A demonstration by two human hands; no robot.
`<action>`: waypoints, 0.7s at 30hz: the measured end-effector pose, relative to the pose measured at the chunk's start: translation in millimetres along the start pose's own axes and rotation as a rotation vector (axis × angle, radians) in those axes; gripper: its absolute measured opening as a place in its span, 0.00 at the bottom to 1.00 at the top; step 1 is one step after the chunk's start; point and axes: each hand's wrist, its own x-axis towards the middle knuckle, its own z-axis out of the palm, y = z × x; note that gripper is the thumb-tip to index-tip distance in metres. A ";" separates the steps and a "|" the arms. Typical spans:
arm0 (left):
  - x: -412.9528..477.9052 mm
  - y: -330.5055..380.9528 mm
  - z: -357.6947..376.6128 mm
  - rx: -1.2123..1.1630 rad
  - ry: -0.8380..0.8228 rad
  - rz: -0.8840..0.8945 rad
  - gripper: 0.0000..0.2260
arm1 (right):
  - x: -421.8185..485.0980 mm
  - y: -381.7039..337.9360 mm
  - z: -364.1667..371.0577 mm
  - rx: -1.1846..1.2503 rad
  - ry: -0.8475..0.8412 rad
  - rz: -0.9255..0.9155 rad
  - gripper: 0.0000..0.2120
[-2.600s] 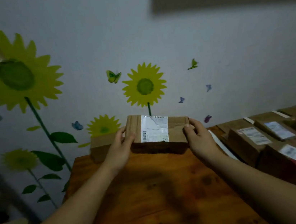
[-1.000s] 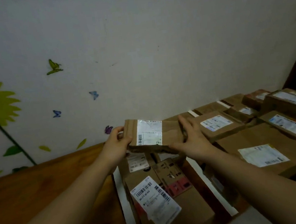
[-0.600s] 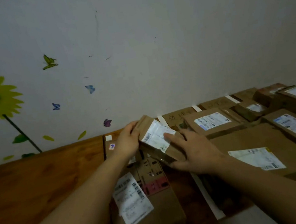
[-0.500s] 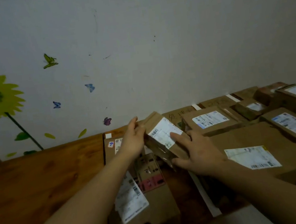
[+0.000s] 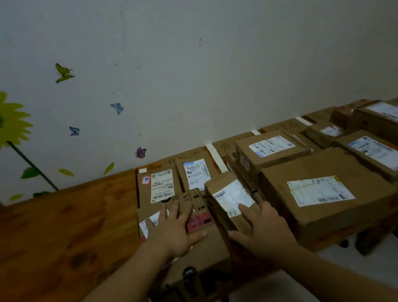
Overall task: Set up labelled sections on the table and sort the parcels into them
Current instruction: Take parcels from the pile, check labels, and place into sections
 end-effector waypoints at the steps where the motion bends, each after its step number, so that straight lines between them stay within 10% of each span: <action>1: -0.8 -3.2 0.2 0.010 -0.003 0.015 0.40 | -4.4 1.6 5.2 0.003 -0.011 0.006 0.39; 14: -1.4 -6.9 -2.1 -0.002 -0.029 0.006 0.40 | -2.6 18.2 60.7 0.142 -0.254 0.115 0.44; 21: -0.6 -5.4 -4.1 0.020 -0.061 0.002 0.40 | 19.0 15.4 61.7 0.113 -0.345 0.044 0.30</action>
